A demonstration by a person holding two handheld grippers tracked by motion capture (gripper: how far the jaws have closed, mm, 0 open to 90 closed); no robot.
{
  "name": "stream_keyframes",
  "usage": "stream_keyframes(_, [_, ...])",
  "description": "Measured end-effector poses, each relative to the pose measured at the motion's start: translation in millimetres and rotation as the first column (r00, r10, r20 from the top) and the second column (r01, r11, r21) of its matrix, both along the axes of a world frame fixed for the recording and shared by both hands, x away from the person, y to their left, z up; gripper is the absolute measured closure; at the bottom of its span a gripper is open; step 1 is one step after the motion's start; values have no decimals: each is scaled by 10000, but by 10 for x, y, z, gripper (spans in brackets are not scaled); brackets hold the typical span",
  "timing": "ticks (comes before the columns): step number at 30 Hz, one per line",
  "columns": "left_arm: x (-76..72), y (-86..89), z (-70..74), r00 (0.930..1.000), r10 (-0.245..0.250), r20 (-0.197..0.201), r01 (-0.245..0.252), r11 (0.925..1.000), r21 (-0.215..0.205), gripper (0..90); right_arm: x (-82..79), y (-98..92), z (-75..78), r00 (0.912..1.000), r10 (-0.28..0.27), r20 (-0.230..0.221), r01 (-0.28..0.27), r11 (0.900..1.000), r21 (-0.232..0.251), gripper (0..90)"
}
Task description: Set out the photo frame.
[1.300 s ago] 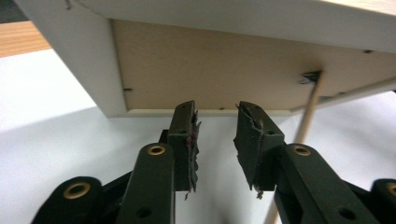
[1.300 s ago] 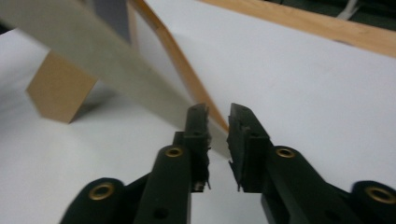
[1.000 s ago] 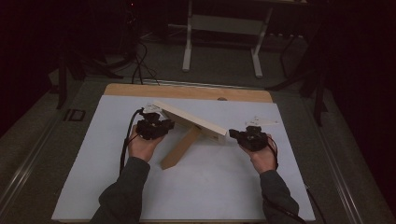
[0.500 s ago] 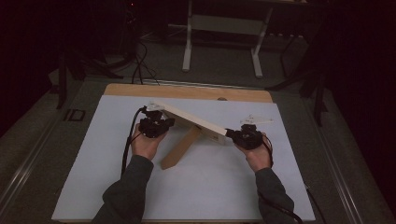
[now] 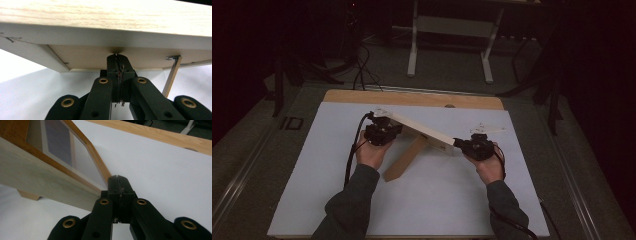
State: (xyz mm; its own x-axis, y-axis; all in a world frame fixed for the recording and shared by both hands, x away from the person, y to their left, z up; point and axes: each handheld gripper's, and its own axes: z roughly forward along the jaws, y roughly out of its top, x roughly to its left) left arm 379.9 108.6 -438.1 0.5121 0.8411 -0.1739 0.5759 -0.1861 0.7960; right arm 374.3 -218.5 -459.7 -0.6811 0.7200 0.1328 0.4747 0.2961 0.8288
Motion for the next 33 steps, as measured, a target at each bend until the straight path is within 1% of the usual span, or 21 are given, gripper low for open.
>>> stream_keyframes(5, [9,-33,3,9999,-130,9,130,9998,171,900,-5,4,1,10000,44,-1,-44,10000,-6,900])
stream_keyframes(6, [8,-77,5,9994,-341,5,341,9987,366,900,-5,3,1,10000,50,-5,-50,10000,-7,900])
stream_keyframes(7, [8,-95,7,9993,-378,8,377,9985,398,900,-9,5,0,10000,72,-19,-72,10000,12,900])
stream_keyframes(14, [3,-205,17,9981,-608,29,606,9972,434,900,-40,18,-3,9996,299,-25,-299,9995,64,900])
stream_keyframes(18, [-7,-251,33,9971,-754,26,752,9960,479,900,-55,31,2,9991,423,-40,-423,9991,7,900])
stream_keyframes(21, [-30,-292,52,9955,-946,103,940,9945,453,900,-70,45,6,9988,490,1,-490,9988,-17,900])
stream_keyframes(23, [-58,-330,70,9932,-1141,218,1129,9923,514,900,-84,60,7,9985,556,4,-556,9985,-18,900])
stream_keyframes(24, [-71,-350,81,9933,-1120,300,1097,9915,693,900,-91,70,6,9983,583,21,-583,9983,-8,900])
stream_keyframes(25, [-78,-365,86,9935,-1077,356,1048,9915,767,900,-101,81,6,9984,571,25,-571,9984,-22,900])
stream_keyframes(31, [-101,-344,123,9914,-1260,360,1232,9898,715,900,-128,129,9,9976,688,103,-687,9976,-86,900])
stream_keyframes(33, [-112,-347,137,9903,-1339,368,1314,9894,622,900,-129,135,11,9974,719,112,-718,9974,-101,900])
